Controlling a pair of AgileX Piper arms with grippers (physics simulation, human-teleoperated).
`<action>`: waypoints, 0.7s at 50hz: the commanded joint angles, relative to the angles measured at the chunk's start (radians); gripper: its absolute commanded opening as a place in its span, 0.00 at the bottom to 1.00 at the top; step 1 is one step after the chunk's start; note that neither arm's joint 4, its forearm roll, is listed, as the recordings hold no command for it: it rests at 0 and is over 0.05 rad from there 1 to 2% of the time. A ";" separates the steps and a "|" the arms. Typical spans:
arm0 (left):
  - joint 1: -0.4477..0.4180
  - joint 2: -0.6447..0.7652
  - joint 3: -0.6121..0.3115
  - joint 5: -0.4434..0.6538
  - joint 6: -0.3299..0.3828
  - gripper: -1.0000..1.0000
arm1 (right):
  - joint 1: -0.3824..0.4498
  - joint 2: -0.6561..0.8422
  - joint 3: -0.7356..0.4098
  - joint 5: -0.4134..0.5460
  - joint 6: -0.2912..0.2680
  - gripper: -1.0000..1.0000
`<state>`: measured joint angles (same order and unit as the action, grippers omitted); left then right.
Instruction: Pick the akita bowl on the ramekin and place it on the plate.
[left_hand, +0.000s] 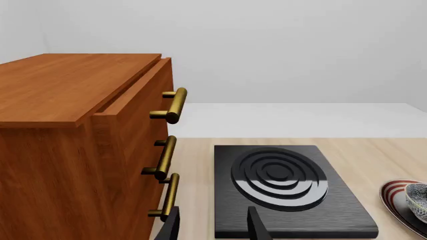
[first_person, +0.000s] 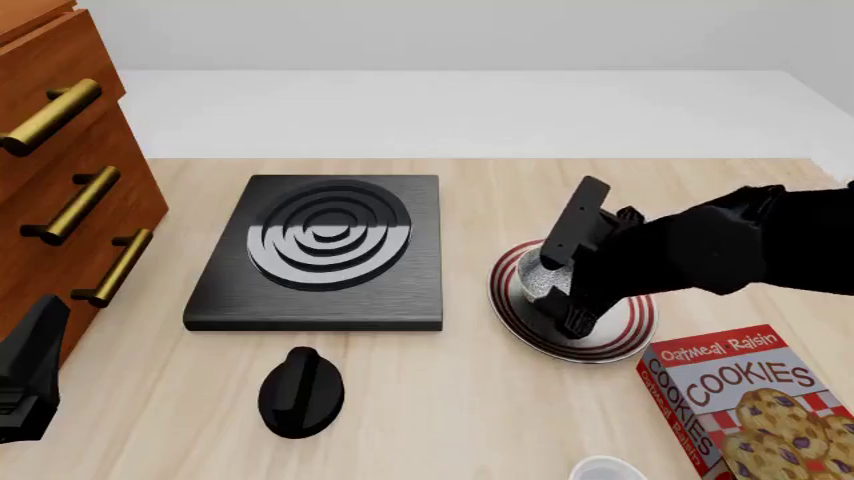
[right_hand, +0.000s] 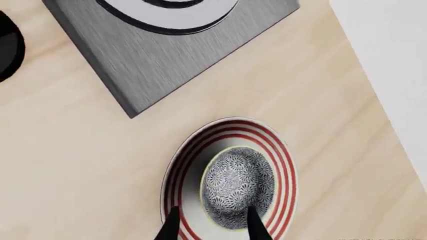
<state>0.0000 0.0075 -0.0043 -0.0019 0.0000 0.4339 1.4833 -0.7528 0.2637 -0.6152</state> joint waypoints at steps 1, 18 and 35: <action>0.000 0.000 0.000 0.000 0.000 1.00 | 0.017 -0.076 0.027 -0.036 0.057 1.00; 0.000 0.000 0.000 0.000 0.000 1.00 | 0.026 -0.263 0.095 -0.159 0.159 1.00; 0.000 0.000 0.000 0.000 0.000 1.00 | 0.034 -0.403 0.253 -0.344 0.306 1.00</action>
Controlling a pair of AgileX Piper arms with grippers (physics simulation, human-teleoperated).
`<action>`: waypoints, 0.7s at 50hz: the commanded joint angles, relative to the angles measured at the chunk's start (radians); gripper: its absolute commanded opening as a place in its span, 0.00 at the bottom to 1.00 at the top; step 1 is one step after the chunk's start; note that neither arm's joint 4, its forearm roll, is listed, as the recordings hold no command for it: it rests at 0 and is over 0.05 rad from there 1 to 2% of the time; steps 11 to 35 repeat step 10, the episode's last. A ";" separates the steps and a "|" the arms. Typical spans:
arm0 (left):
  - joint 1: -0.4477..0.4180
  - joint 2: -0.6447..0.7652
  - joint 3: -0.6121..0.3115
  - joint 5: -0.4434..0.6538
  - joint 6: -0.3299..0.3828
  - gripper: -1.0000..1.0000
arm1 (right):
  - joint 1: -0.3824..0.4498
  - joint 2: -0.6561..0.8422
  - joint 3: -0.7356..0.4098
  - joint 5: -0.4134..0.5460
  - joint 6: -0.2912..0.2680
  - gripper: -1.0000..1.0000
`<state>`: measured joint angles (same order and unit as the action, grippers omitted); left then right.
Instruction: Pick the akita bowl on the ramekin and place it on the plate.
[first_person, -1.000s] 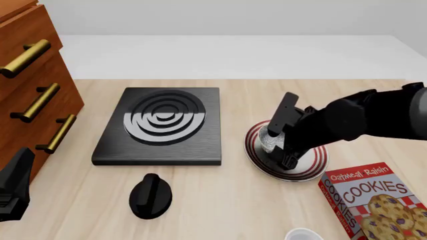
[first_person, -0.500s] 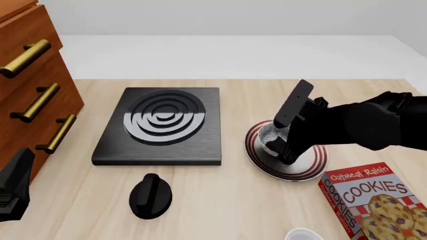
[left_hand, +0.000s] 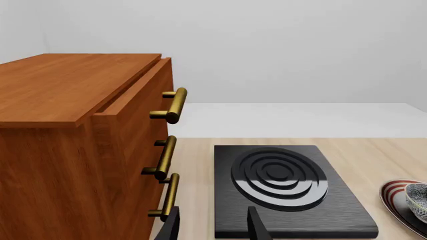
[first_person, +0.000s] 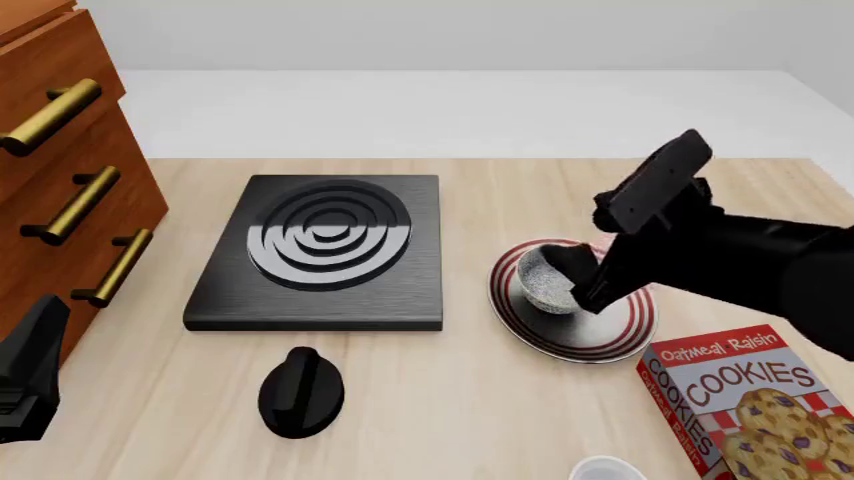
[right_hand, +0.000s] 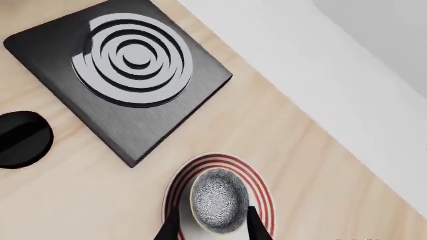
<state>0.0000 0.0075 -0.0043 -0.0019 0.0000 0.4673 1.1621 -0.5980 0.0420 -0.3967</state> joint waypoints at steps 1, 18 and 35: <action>0.000 0.000 0.000 0.000 0.000 1.00 | 0.005 -0.084 0.112 -0.140 0.096 1.00; 0.000 0.000 0.000 0.000 0.000 1.00 | 0.005 -0.218 0.198 -0.232 0.167 1.00; 0.000 0.000 0.000 0.000 0.000 1.00 | 0.005 -0.218 0.198 -0.232 0.167 1.00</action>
